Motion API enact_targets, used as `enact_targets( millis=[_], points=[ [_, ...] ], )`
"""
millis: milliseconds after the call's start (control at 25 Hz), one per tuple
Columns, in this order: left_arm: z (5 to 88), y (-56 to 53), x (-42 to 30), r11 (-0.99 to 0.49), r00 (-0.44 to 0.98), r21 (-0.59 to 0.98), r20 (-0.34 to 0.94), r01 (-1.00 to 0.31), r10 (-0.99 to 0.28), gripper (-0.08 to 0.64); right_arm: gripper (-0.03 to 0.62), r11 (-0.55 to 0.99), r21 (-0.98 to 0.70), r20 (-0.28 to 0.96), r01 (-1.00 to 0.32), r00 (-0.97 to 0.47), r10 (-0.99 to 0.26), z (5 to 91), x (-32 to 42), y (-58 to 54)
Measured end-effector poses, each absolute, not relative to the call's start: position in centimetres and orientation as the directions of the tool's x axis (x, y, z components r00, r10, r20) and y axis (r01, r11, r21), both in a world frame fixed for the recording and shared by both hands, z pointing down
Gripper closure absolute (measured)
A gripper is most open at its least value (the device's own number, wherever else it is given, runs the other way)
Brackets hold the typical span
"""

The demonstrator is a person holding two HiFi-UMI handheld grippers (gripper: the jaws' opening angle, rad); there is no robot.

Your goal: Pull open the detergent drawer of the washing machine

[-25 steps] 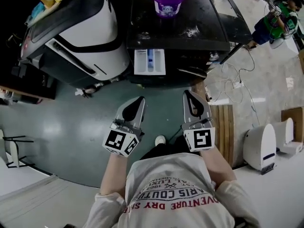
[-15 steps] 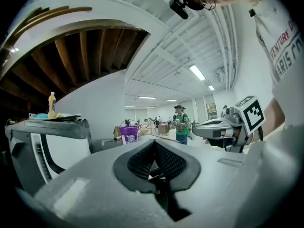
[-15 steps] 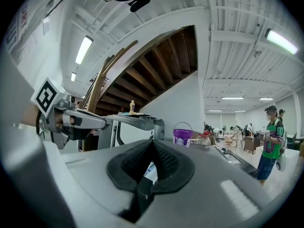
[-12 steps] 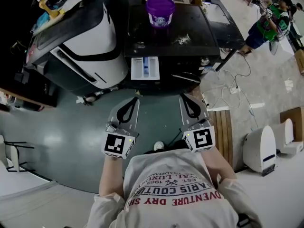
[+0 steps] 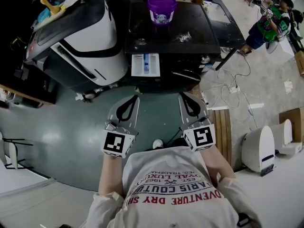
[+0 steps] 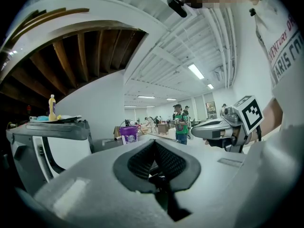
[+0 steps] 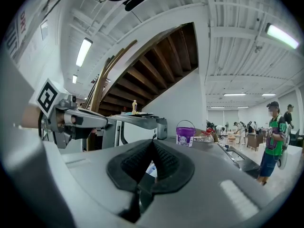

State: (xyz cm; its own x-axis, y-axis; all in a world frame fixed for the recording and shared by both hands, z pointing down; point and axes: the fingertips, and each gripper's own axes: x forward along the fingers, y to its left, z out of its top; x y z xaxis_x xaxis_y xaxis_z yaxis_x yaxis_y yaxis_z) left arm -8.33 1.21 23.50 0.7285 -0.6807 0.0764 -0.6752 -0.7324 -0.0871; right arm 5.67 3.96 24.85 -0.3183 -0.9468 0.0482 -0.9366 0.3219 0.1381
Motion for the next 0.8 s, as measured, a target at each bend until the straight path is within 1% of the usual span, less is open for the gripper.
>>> enact_targets(
  millis=[320, 800],
  points=[
    [23.44, 1.18, -8.82, -0.735, 0.732, -0.065, 0.068, -0.675, -0.678, 0.559, 0.592, 0.310, 0.109, 0.042, -0.944, -0.307, -0.951, 25.04, 5.42, 3.88],
    [22.98, 0.70, -9.37, -0.741, 0.738, -0.037, 0.063, -0.670, -0.671, 0.558, 0.592, 0.309, 0.133, 0.050, -0.942, -0.305, -0.951, 25.20, 4.76, 3.47]
  ],
)
